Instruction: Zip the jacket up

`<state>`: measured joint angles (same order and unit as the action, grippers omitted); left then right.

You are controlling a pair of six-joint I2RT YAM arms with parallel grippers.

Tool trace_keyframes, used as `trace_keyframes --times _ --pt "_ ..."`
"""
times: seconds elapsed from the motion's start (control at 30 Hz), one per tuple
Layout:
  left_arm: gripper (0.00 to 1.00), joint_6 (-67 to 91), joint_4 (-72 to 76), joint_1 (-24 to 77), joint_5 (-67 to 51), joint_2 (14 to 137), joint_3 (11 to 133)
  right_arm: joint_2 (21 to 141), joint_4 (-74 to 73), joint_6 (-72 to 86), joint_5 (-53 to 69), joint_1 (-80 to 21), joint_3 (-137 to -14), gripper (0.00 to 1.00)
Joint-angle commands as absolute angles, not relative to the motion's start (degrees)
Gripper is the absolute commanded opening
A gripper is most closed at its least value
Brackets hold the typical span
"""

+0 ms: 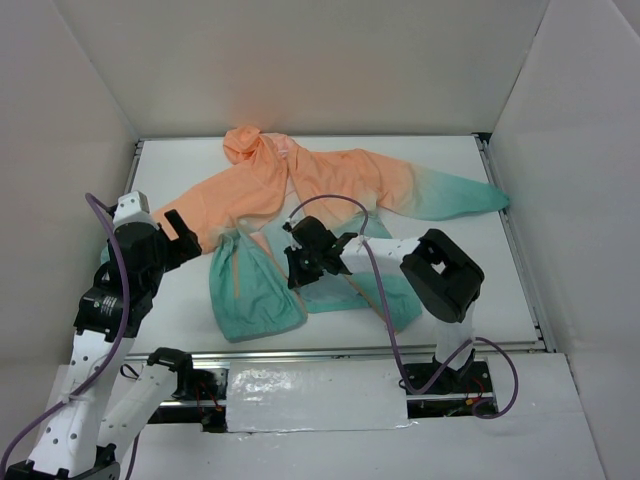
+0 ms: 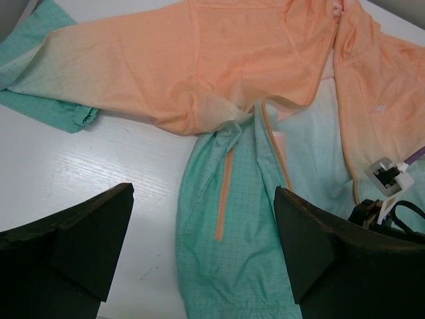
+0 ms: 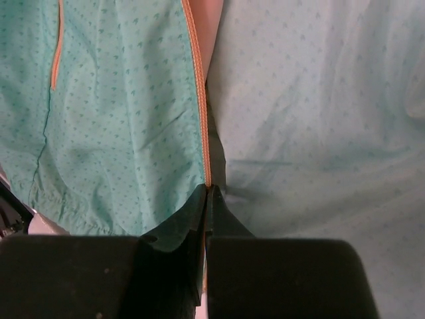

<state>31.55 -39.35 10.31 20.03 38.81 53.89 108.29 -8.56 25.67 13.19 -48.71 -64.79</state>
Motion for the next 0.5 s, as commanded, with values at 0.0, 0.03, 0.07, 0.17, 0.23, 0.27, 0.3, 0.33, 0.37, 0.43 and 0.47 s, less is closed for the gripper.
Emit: trace_keyframes --times 0.0,0.03,0.07,0.17,0.23,0.27,0.3,0.33,0.37,0.43,0.47 --pt "0.99 30.41 -36.91 10.02 19.34 38.5 54.23 106.97 -7.82 25.4 13.97 -48.52 -67.24 0.0" --pt "0.99 30.32 -36.83 10.02 19.34 38.41 54.32 106.01 -7.82 25.57 14.84 -48.52 -67.15 0.0" --pt "1.0 30.32 -36.83 10.02 19.25 38.41 54.32 105.39 -7.74 26.19 15.55 -48.52 -66.71 0.0" --pt "1.0 30.32 -36.74 10.02 19.25 38.23 54.32 102.32 -5.11 28.72 20.99 -48.43 -64.87 0.0" --pt "0.99 30.5 -36.83 10.02 19.25 38.23 54.32 100.12 -1.42 31.88 25.72 -48.43 -63.29 0.0" --pt "1.0 30.59 -36.91 10.02 18.99 38.15 54.4 99.5 1.9 33.3 27.06 -48.43 -62.59 0.0" --pt "0.99 30.59 -36.83 10.02 18.55 37.88 54.32 98.71 3.76 34.7 28.11 -48.34 -61.71 0.0" --pt "0.99 30.5 -36.39 10.02 16.37 37.62 54.14 96.79 6.13 38.46 28.82 -48.34 -60.57 0.0" --pt "0.99 30.24 -35.86 10.02 14.52 37.27 53.88 95.9 11.29 40.67 29.44 -48.25 -57.86 0.0" --pt "0.99 30.23 -35.07 10.02 7.78 35.86 52.83 93.09 16.32 46.21 29.36 -48.25 -54.08 0.0" --pt "0.99 31.1 -34.81 10.02 5.12 35.42 52.21 92.38 20.09 47.88 28.83 -48.16 -53.01 0.0"
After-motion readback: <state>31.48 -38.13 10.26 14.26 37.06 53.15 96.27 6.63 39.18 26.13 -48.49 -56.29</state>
